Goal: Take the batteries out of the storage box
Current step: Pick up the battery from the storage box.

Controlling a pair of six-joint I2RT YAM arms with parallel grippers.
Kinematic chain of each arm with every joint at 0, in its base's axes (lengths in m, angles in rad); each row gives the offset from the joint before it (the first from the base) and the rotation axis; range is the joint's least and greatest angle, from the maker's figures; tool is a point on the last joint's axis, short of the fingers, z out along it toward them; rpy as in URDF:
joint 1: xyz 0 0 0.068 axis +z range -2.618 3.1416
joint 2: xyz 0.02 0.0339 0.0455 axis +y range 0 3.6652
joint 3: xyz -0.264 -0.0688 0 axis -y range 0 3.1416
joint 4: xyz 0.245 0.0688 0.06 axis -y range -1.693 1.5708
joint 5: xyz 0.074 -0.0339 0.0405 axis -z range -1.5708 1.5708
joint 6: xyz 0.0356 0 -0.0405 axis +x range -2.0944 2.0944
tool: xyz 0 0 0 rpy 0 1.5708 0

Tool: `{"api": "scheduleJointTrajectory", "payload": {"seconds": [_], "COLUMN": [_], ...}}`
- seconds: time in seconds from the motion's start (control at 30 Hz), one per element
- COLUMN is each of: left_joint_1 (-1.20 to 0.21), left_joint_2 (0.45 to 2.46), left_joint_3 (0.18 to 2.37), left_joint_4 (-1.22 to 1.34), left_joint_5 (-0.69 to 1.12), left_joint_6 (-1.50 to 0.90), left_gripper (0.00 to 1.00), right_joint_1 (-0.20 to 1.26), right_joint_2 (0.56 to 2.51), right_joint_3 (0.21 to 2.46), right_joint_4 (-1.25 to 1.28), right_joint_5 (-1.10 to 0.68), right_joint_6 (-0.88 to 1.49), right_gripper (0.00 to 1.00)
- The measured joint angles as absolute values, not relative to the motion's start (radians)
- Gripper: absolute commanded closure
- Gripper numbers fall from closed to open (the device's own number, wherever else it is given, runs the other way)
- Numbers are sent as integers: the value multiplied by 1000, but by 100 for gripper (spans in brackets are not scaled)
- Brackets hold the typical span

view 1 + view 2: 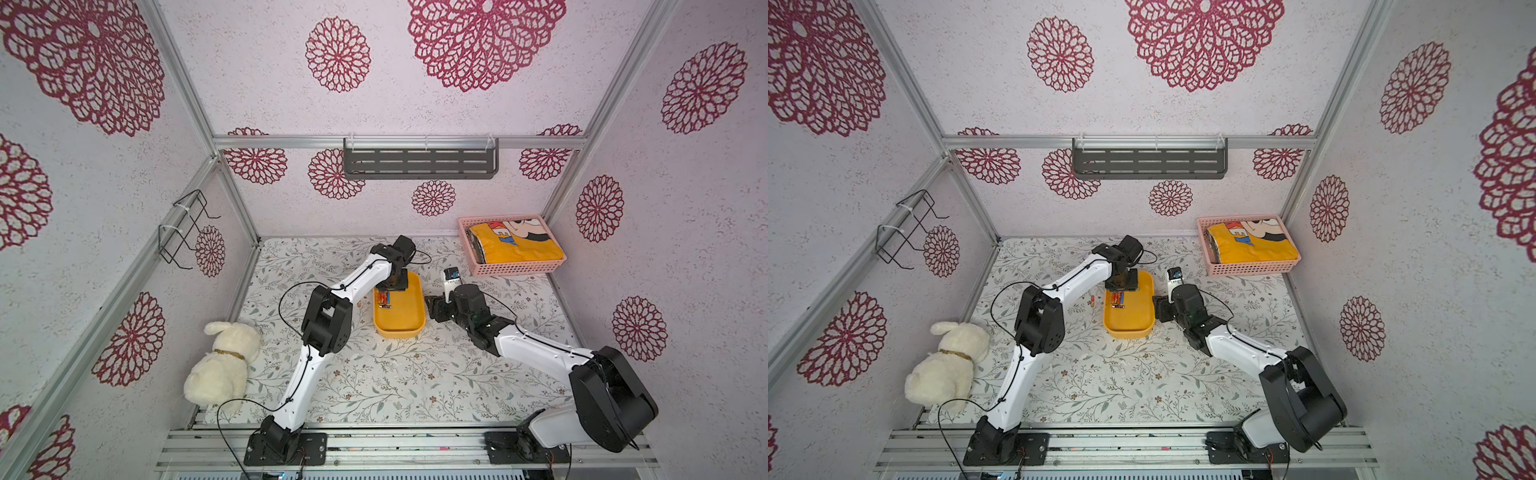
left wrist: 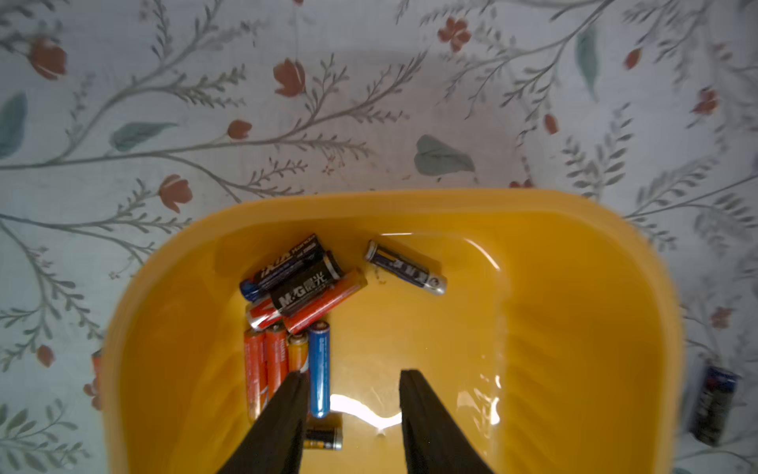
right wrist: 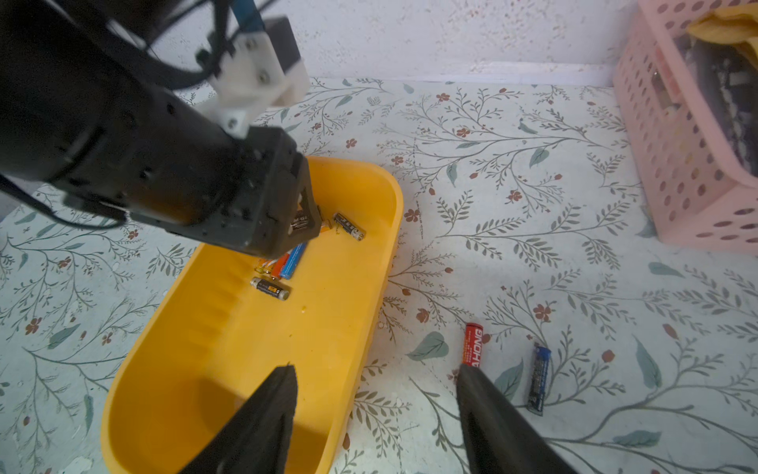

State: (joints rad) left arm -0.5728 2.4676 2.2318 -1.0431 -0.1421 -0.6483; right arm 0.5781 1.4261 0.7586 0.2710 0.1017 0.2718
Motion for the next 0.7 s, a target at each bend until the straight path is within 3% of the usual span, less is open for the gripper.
{"api": "scheduleJointTrajectory", "payload": {"seconds": [0.7], "left_joint_1": [-565], "left_joint_2": [2540], "left_joint_3": [2260], "left_joint_4": [-1048], "left_joint_5": [-97], "left_joint_6": [-662], "left_gripper": [63], "right_joint_1": [574], "right_joint_2": [1425], "right_joint_3": [758], "right_joint_4": [272], "right_joint_5": [106], "right_joint_6": [271], "right_gripper": [30]}}
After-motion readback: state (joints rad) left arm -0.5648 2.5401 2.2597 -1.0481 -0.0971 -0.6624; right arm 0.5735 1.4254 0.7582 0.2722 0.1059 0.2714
